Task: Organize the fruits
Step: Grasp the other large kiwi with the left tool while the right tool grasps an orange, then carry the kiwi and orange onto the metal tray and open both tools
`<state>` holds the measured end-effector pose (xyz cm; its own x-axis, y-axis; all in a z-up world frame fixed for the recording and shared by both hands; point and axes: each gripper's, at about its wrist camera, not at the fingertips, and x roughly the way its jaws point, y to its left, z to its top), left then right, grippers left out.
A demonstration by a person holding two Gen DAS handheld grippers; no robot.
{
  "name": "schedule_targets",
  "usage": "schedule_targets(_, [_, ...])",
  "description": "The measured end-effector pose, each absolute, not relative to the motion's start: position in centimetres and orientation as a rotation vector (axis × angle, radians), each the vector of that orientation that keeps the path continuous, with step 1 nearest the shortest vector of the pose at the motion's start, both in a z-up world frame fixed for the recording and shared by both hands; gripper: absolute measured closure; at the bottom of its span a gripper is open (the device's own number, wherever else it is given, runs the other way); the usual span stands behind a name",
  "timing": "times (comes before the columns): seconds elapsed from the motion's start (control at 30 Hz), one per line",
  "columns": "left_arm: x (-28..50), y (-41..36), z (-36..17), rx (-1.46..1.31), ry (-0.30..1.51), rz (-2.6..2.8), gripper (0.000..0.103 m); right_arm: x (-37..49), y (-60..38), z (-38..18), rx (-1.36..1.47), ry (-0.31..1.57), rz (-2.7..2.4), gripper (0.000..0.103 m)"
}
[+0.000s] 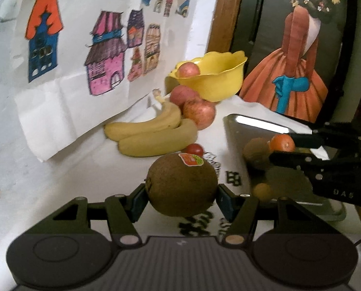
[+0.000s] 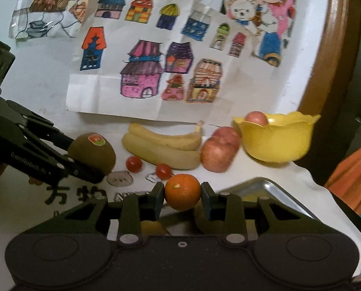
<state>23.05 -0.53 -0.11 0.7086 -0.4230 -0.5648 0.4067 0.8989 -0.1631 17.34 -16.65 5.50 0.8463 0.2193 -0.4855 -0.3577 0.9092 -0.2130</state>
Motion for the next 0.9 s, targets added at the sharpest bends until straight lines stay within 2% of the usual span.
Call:
schedule_targets(0.53, [22.6,-5.9,1.7,-0.043,0.592,-0.533,0.038,15.0,-18.6,2.5,-0.244,0.542,0.339,0.068])
schedule_targets(0.9, [22.6,-9.2,2.1,-0.029,0.596,-0.548,0.038,15.6,-18.4,2.4,-0.208,0.545,0.385,0.067])
